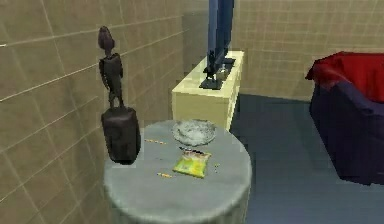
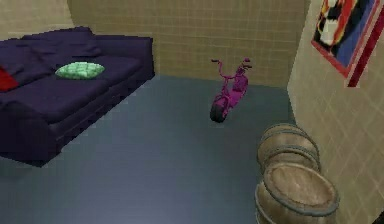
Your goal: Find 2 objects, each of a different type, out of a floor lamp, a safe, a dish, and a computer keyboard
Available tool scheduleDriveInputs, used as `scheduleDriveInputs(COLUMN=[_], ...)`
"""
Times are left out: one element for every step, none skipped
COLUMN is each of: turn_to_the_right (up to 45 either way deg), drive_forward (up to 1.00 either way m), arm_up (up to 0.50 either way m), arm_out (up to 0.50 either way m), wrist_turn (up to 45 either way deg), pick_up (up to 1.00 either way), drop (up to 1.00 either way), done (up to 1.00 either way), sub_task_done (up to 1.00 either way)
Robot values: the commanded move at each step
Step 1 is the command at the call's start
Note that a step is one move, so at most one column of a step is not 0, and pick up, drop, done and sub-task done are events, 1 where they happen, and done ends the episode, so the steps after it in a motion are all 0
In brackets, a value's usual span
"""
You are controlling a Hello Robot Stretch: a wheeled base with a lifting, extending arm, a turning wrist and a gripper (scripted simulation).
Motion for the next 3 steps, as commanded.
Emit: scheduleDriveInputs(turn_to_the_right=[12.0,0.0,-12.0], drive_forward=[0.0,0.15,0.0], arm_up=[0.0,0.0,0.0], arm_out=[0.0,0.0,0.0], wrist_turn=[0.0,0.0,0.0], pick_up=[0.0,0.0,0.0], drop=[0.0,0.0,0.0], done=[0.0,0.0,0.0], sub_task_done=[0.0,0.0,0.0])
